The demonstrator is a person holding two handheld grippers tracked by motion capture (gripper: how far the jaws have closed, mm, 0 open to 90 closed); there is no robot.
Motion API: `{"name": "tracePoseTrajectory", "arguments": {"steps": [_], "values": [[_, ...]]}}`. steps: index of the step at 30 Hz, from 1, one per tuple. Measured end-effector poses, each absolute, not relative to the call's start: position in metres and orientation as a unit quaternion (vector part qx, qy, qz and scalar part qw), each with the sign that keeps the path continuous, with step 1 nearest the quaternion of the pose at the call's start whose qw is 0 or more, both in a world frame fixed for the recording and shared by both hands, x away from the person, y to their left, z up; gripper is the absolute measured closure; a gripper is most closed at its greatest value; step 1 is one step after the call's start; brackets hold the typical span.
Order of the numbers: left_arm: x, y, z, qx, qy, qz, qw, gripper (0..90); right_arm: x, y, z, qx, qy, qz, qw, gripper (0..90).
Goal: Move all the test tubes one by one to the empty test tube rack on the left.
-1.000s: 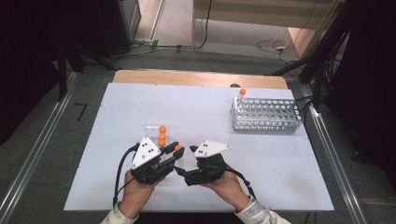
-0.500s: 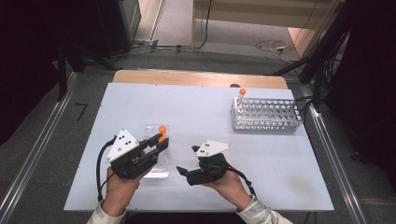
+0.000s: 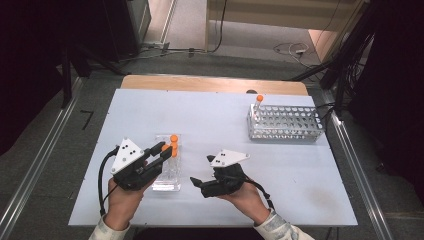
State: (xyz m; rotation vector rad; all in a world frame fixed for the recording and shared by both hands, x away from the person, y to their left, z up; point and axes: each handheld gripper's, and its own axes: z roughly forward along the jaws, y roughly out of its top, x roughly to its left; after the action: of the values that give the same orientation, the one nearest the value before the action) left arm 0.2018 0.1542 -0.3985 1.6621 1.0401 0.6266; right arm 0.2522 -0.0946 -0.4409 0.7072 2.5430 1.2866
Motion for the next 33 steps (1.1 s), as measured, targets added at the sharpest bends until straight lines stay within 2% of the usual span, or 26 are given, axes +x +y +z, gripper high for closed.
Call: {"name": "tracePoseTrajectory", "arguments": {"steps": [20, 33], "values": [[0.202, 0.140, -0.424, 0.704, 0.444, 0.277, 0.479, 68.3, 0.252, -0.094, -0.442, 0.236, 0.864, 0.433, 0.105, 16.1], [0.198, 0.143, -0.420, 0.694, 0.445, 0.274, 0.495, 58.2, 0.256, -0.101, -0.437, 0.251, 0.852, 0.443, 0.118, 16.9]]}}
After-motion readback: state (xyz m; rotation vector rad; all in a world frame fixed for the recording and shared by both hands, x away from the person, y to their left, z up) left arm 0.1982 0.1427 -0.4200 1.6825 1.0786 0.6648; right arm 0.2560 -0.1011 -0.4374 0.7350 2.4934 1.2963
